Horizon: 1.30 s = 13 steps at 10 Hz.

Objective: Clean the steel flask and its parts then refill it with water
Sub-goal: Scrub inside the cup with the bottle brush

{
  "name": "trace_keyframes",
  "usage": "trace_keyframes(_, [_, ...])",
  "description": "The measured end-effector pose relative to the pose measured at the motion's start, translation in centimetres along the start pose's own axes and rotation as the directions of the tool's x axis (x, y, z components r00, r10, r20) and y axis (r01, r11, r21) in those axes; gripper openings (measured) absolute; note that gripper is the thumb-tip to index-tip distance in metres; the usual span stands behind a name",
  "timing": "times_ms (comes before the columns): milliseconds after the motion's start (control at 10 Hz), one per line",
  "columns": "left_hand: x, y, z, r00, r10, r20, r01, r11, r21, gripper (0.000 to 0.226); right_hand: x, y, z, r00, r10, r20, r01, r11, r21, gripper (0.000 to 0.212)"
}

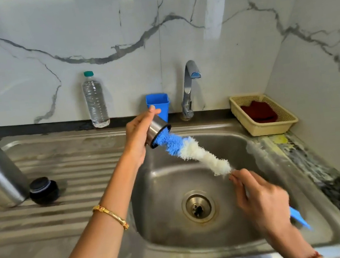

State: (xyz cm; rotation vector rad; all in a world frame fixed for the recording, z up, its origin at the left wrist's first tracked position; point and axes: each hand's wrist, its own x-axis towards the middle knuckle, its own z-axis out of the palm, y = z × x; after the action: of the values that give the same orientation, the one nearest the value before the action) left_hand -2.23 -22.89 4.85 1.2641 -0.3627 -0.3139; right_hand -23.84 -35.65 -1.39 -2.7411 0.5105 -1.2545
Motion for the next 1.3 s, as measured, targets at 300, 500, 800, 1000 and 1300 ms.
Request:
trace_keyframes(300, [1.8,3.4,2.3,0.98,0.196,-0.038,-0.197,0.979,-0.048,0.015,5.1,1.1,0.6,0.26,0.011,0.966,-0.964,-0.062,0.26,0.019])
trace_keyframes(500, [2.1,3.4,2.2,0.903,0.008,-0.43,-0.052,0.995,-0.09,0.016,5.5,1.1,2.5,0.853,0.268,0.447,-0.483,0.729,0.485,0.011])
trace_keyframes(800, [1.8,1.3,3.2,0.907,0.047,-0.418,-0.146,0.968,-0.206,0.016,3.9,1.5,3.7,0.822,0.36,0.442,-0.538,0.745,0.394,0.036])
trace_keyframes(1000, [2.2,2.6,2.3,0.932,0.133,-0.338,-0.182,0.977,-0.115,0.018,5.0,-0.9,2.9,0.225,0.055,0.973,-0.971,0.091,0.219,0.039])
trace_keyframes(1300, [2.2,3.4,1.3,0.874,-0.006,-0.487,-0.129,0.961,-0.245,0.019,3.6,1.9,3.9,0.996,0.022,-0.089,-0.011,0.993,0.117,0.027])
